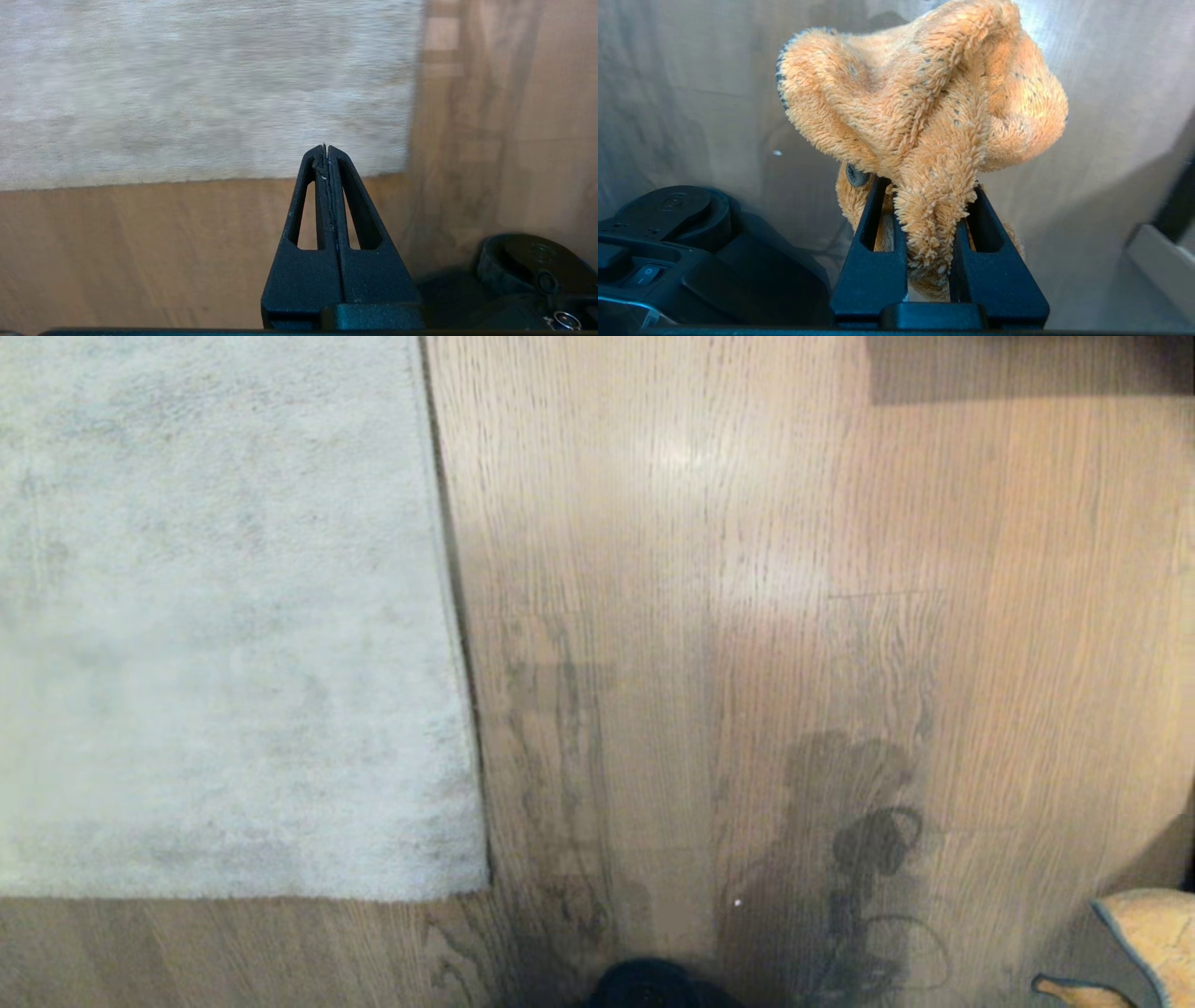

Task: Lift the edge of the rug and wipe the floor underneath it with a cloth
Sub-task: Put down the rag

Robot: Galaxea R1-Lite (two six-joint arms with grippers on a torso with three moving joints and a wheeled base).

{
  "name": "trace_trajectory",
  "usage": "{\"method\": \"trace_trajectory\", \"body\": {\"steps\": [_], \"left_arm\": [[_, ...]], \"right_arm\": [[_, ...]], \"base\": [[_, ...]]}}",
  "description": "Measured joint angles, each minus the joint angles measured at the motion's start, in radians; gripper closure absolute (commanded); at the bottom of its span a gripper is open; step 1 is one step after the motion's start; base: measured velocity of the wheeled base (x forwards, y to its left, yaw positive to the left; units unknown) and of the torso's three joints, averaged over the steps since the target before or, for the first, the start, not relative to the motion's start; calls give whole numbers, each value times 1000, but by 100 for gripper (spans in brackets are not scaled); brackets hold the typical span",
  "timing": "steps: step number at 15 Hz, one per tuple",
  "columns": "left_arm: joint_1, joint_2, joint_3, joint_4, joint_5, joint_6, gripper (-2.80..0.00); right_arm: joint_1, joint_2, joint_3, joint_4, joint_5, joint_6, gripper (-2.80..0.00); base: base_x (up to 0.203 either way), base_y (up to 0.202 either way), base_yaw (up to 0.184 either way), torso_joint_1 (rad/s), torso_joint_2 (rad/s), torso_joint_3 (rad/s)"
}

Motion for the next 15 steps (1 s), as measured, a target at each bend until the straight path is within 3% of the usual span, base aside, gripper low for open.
{"method": "trace_trajectory", "body": {"steps": [4,15], "left_arm": [[0,0,0,0,0,0,0],[0,0,0,0,0,0,0]], "right_arm": [[0,0,0,0,0,-1,0],[0,0,0,0,0,0,0]], "base": [[0,-165,1,2,4,3],[0,0,0,0,0,0]]}}
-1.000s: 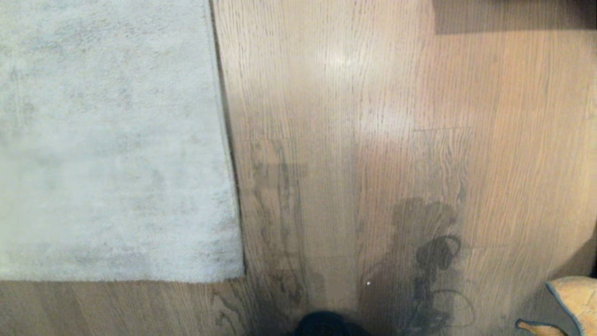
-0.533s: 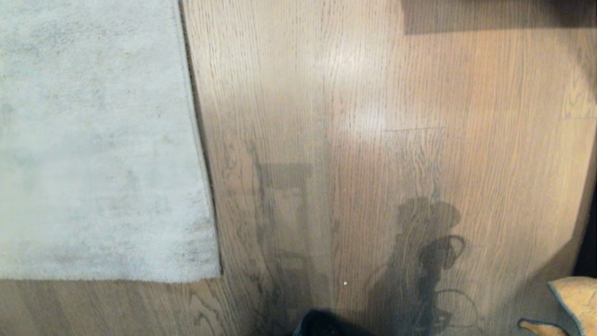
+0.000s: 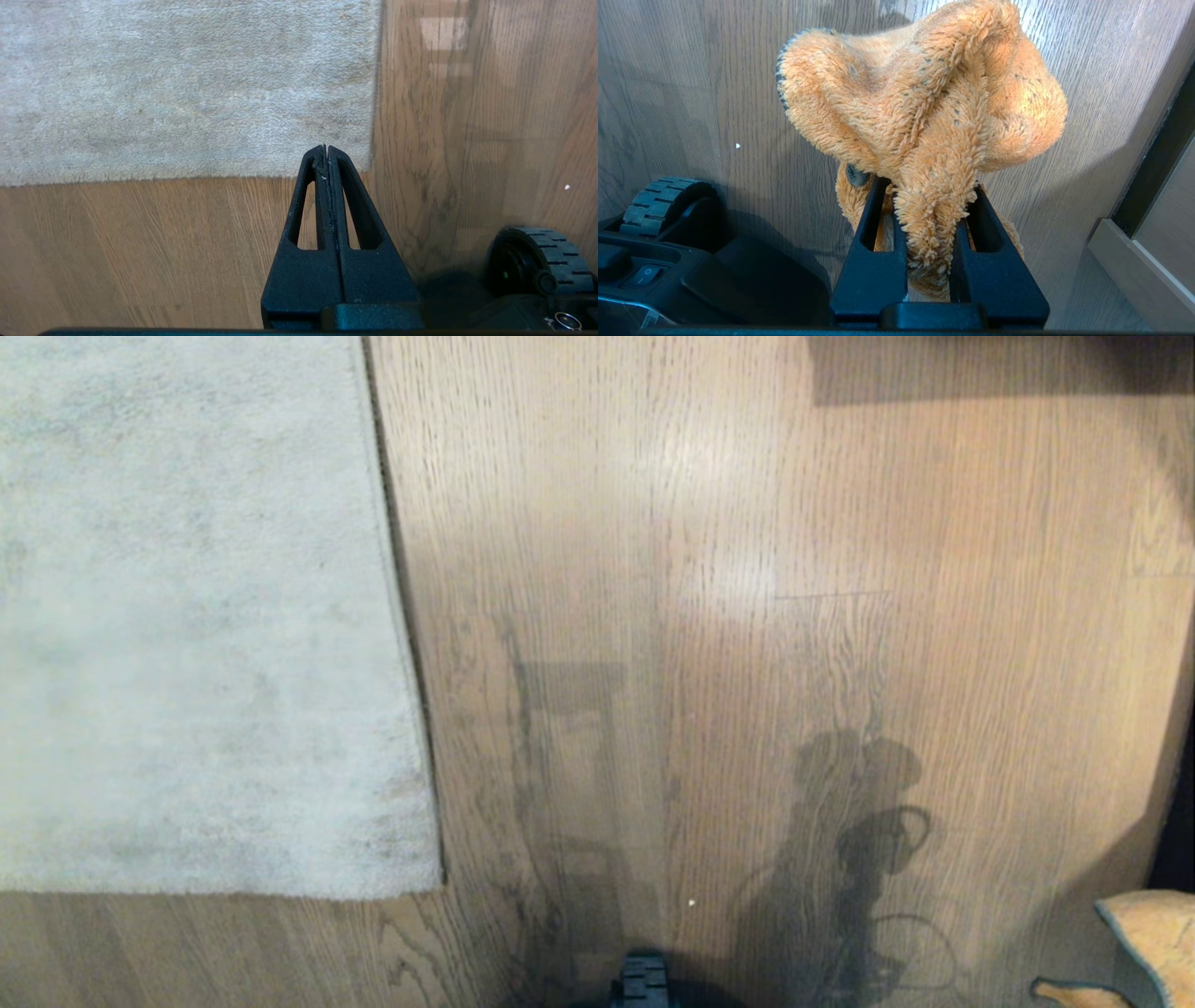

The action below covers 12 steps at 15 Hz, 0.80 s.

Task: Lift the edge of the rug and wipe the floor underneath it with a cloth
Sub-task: Put down the rag

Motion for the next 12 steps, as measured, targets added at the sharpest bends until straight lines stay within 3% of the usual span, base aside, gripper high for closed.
{"method": "trace_trajectory", "body": {"steps": [12], "left_arm": [[0,0,0,0,0,0,0]], "right_arm": [[0,0,0,0,0,0,0]], "base": [[0,0,0,0,0,0]]}}
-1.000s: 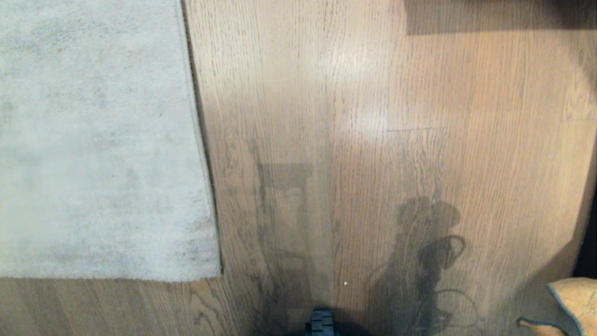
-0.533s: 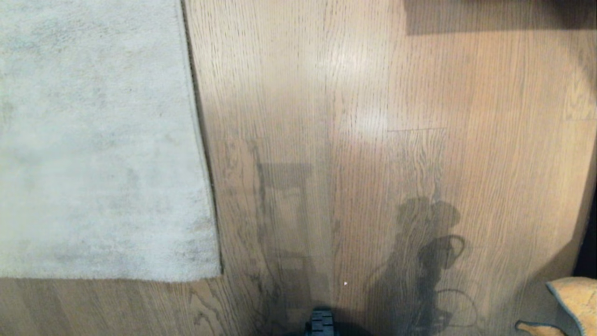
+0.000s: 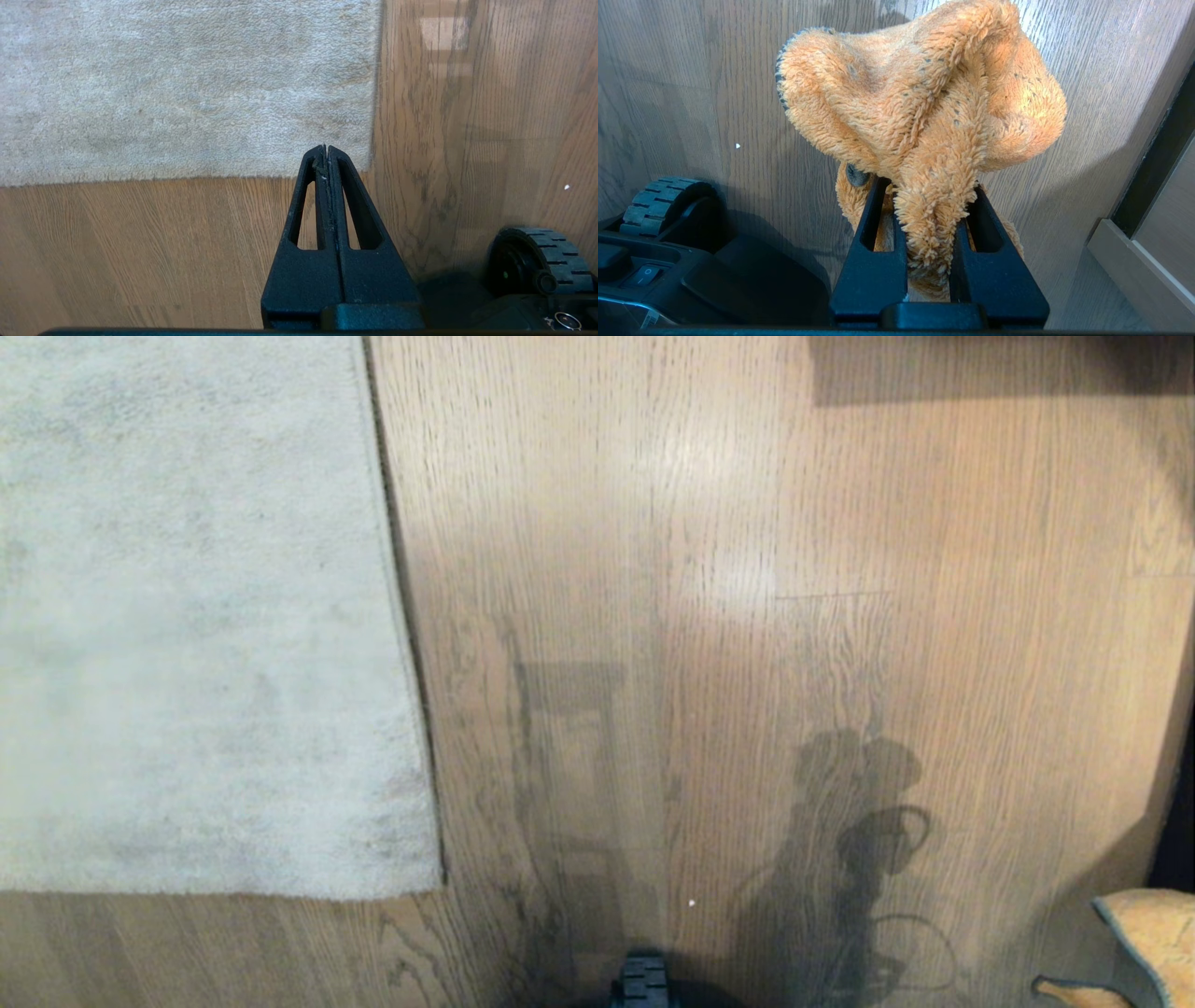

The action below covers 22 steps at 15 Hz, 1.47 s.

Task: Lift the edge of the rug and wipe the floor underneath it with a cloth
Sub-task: Put down the rag

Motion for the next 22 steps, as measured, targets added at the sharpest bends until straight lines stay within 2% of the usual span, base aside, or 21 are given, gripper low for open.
{"method": "trace_trajectory", "body": {"steps": [22], "left_arm": [[0,0,0,0,0,0,0]], "right_arm": [[0,3,-4,11,-1,6,0]], "base": [[0,0,0,0,0,0]]}}
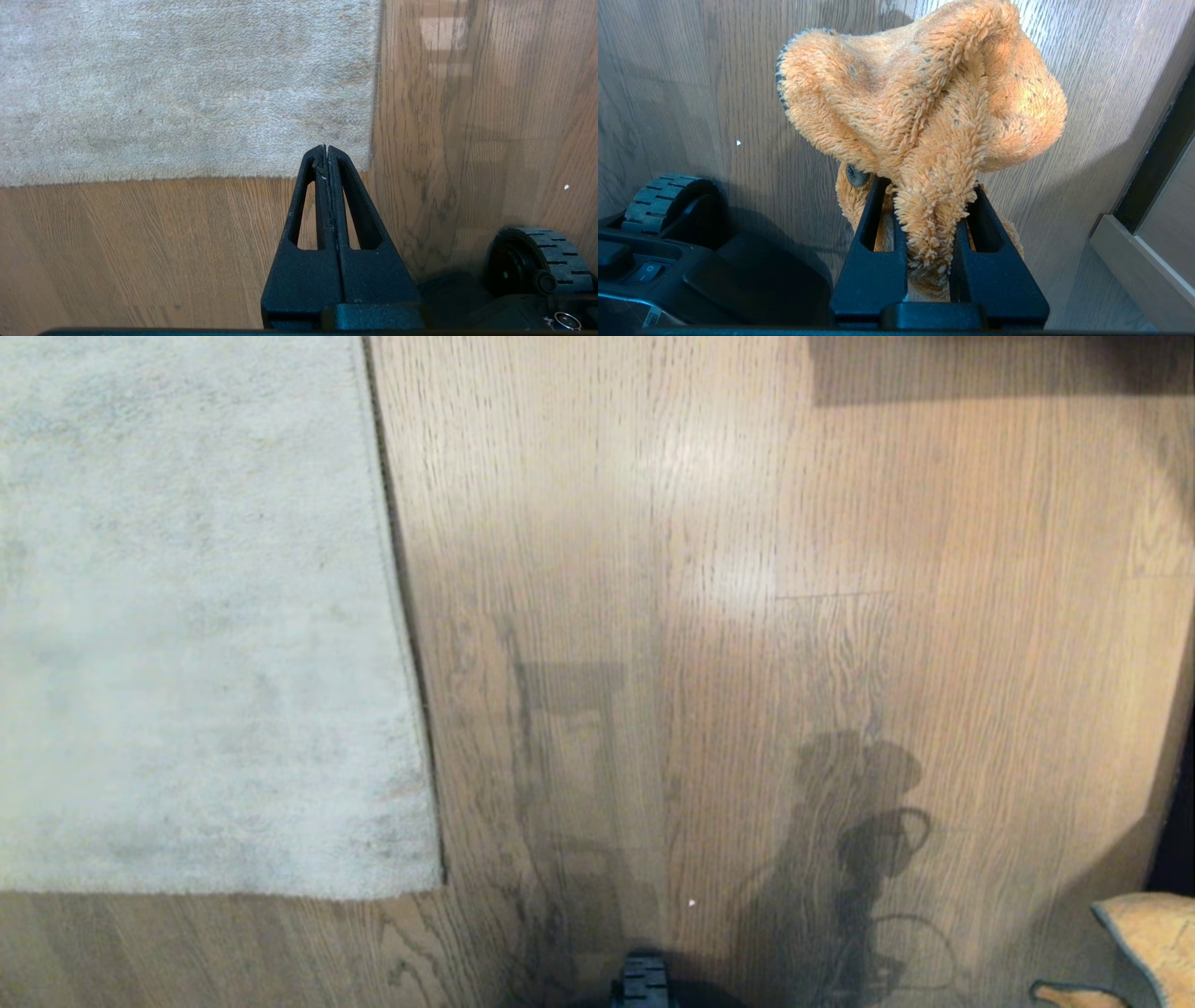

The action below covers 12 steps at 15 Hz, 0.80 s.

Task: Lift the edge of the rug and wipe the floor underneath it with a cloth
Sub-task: Put down the rag

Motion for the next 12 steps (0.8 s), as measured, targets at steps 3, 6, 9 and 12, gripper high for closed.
{"method": "trace_trajectory", "body": {"steps": [3,6,9,12], "left_arm": [[0,0,0,0,1,0,0],[0,0,0,0,0,0,0],[0,0,0,0,1,0,0],[0,0,0,0,0,0,0]], "right_arm": [[0,17,-1,8,-1,0,0],[0,31,-2,7,-2,-4,0],[0,48,-4,-6,-2,-6,0],[0,73,-26,-10,4,-1,0]], "base": [[0,0,0,0,0,0],[0,0,0,0,0,0],[0,0,0,0,0,0],[0,0,0,0,0,0]]}}
